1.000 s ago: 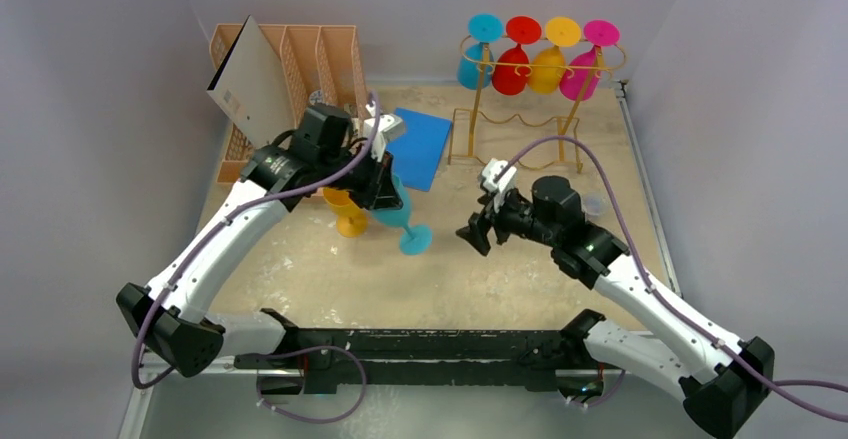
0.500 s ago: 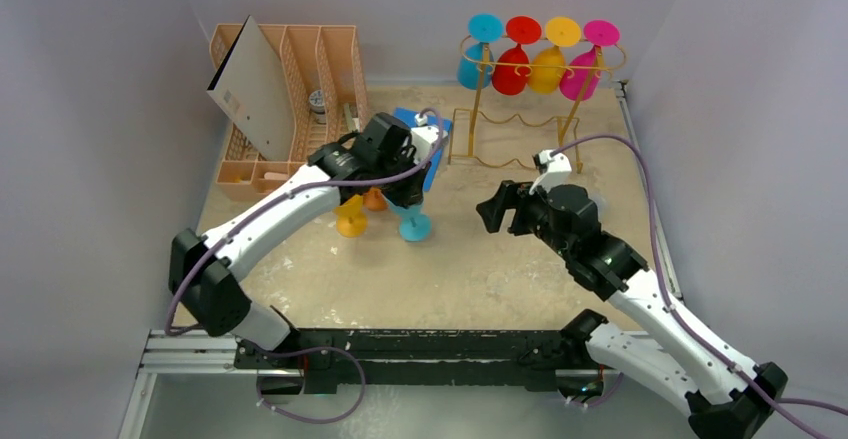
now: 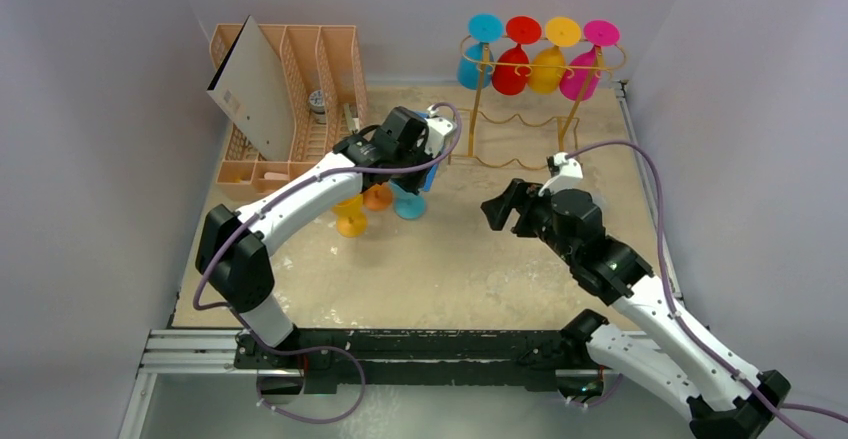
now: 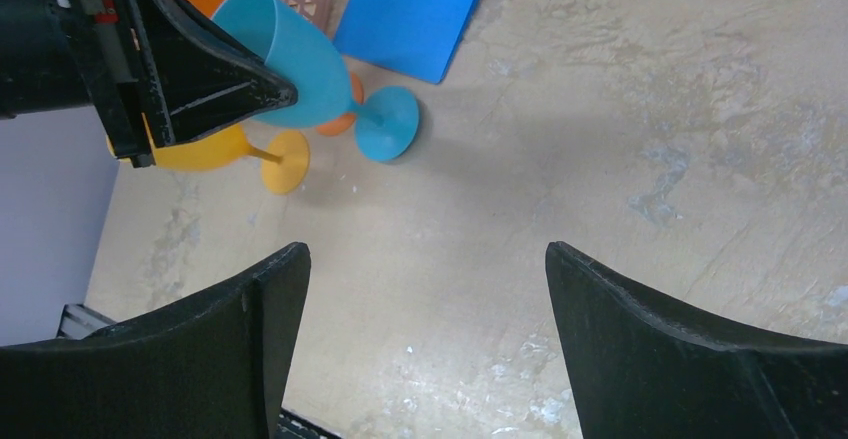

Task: Take the wine glass off the wine glass rack
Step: Place the wine glass at the center of the board.

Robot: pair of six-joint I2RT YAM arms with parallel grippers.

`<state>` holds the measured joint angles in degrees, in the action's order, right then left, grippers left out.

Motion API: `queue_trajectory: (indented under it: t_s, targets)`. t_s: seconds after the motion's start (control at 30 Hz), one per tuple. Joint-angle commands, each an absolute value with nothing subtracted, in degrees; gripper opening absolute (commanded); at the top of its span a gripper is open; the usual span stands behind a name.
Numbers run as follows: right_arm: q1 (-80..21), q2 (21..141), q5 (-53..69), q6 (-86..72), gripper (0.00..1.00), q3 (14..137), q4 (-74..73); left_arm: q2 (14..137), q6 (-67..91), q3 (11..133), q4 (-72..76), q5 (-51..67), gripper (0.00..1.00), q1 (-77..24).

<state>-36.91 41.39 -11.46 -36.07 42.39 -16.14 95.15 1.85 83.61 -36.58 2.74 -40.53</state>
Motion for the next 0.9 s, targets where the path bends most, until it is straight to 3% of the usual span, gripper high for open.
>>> queue_trajectory:
  t_s: [0.0,0.37,0.87]
  targets:
    - [-37.0,42.7,-12.6,-38.1,0.89,42.7,-16.2,95.4,0.3,86.5,-33.7,2.4,0.00,-40.4]
    - [-37.0,44.4,-12.6,-38.3,0.89,44.0,-16.9,102.9,-1.0,95.4,-42.7,1.8,0.00,-40.4]
    - [-37.0,43.9,-14.1,-37.2,0.90,43.7,-17.8,103.6,-3.8,95.3,-43.6,2.0,0.00,-40.4]
